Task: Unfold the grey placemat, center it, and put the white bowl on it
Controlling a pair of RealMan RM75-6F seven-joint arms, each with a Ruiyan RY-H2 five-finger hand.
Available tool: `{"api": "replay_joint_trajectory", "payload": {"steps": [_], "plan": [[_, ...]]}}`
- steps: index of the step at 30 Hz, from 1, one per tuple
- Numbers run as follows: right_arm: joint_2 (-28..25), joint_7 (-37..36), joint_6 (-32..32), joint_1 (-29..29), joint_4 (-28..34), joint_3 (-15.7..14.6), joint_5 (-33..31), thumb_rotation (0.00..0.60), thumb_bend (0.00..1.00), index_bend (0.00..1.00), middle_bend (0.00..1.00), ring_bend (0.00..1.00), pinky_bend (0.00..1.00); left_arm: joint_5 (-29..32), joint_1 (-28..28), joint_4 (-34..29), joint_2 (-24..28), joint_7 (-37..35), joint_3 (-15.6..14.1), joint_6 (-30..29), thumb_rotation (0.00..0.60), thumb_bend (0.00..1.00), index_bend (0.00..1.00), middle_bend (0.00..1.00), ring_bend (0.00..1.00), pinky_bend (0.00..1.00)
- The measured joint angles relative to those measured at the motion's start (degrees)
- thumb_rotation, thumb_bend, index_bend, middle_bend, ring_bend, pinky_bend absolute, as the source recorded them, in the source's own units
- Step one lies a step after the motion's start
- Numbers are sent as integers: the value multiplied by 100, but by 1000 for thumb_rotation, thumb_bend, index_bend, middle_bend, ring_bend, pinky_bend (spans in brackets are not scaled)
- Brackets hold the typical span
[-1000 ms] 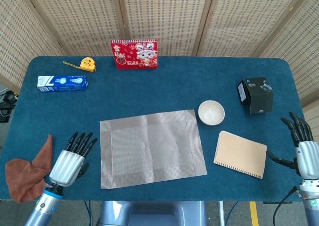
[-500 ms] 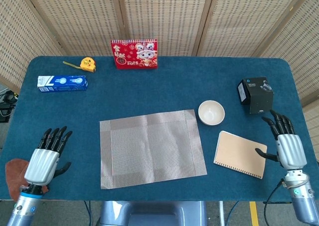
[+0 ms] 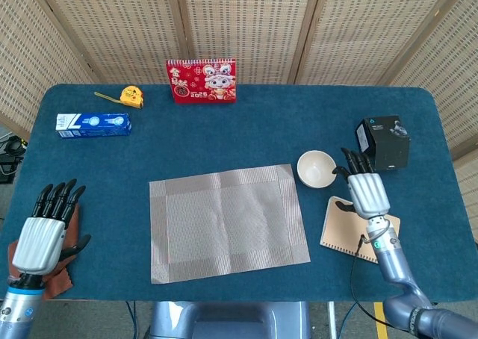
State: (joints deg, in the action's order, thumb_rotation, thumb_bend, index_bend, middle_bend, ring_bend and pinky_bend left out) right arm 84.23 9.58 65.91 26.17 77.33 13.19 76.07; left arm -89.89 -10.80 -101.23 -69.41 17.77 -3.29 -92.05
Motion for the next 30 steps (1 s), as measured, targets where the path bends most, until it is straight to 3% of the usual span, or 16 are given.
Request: {"api": "replay_joint_trajectory", "payload": {"steps": [8,19,30], "plan": [[617,303,-369,385,-603,156,-436,600,229,408,0,0,0,133,34,21,99,-226,156,175,600,181,14,0,0,0],[1080,112,-737,621,-1449,136,-671,600,305,447,0,0,0,244,79,42,166,-416,325,275,600,181,27,0,0,0],[1403,-221,-1039,887,-2186,80,-622,600,487,527,0,0,0,251,106,69,121,-381,406,386,600,181,34,0,0,0]]}}
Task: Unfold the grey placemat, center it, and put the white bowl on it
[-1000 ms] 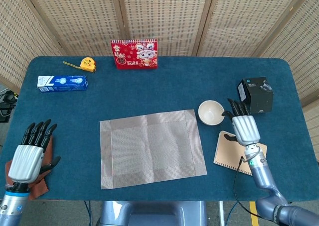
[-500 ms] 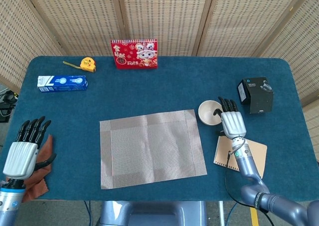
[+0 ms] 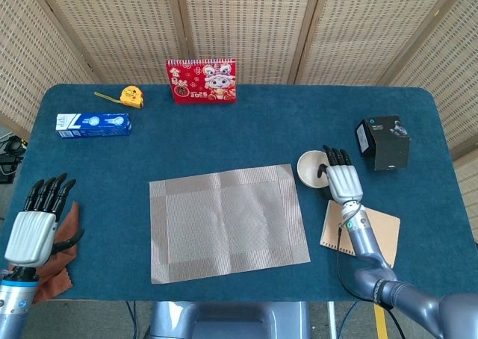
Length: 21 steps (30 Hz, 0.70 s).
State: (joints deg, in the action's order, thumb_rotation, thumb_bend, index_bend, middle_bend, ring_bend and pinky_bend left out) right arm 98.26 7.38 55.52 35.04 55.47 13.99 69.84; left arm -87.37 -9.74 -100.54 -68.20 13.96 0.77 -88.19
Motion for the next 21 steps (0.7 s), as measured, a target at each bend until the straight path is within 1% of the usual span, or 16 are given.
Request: {"api": "replay_joint_trajectory", "payload": {"steps": [1,6,8,15,21], "plan": [[23,-19,-20,16,-46,-7,6,600,501,529,0,0,0,6,1,4,-4,8,5,15,600,181,35,0,0,0],[136,-91,-137,65,-255,-40,-18,600,634,576,0,0,0,14,9,21,-26,37,35,62,600,182,40,0,0,0],[167,-97,-148,66,-314,-54,-29,600,653,595,0,0,0,20,13,24,-30,35,43,80,600,182,41,0,0,0],[146,-157,-82,16,-194,-80,-28,600,655,630,0,0,0,14,23,37,-38,22,71,127,600,181,42,0,0,0],[41,-96,105,-69,141,-130,36,600,640,645,0,0,0,-9,36,23,-31,-8,88,135,600,181,48,0,0,0]]}}
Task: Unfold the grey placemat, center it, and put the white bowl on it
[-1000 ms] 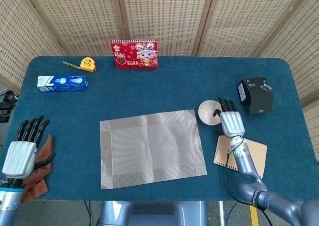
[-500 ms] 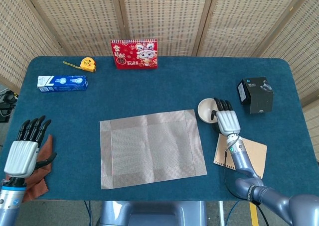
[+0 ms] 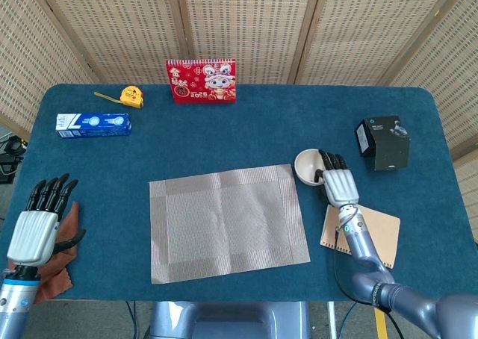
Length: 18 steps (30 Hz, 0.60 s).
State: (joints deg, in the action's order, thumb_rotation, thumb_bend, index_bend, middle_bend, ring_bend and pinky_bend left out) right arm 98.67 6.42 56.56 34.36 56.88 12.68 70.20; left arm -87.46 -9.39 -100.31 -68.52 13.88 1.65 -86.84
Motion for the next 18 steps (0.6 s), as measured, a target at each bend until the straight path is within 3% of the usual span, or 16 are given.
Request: {"api": "replay_joint_trajectory", "payload": {"steps": [18], "plan": [[-230,460,736,-380,1418,-272,268,600,634,680,0,0,0,-257,118,-110,91,-161,-19,-156,600,181,49,0,0,0]]}}
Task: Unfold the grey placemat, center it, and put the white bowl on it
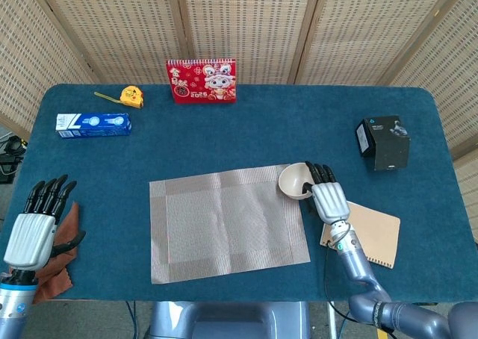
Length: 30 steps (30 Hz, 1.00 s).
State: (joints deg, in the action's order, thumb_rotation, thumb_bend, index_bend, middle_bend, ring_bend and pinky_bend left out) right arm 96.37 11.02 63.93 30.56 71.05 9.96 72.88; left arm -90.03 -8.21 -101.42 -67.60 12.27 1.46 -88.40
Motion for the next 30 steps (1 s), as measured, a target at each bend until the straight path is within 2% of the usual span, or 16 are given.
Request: {"api": "replay_joint_trajectory", "payload": {"steps": [9,17,30], "plan": [[69,28,302,-98,530,-123,274,600,633,692,0,0,0,7,19,-4,50,-138,39,14,600,182,51,0,0,0],[197,-54,358,-153,669,-189,340,600,633,703,0,0,0,-14,33,-10,85,-225,60,14,600,181,51,0,0,0],[498,-866,382,-248,1069,-124,290,600,631,711,0,0,0,16,29,10,66,-245,97,56,600,181,56,0,0,0]]}}
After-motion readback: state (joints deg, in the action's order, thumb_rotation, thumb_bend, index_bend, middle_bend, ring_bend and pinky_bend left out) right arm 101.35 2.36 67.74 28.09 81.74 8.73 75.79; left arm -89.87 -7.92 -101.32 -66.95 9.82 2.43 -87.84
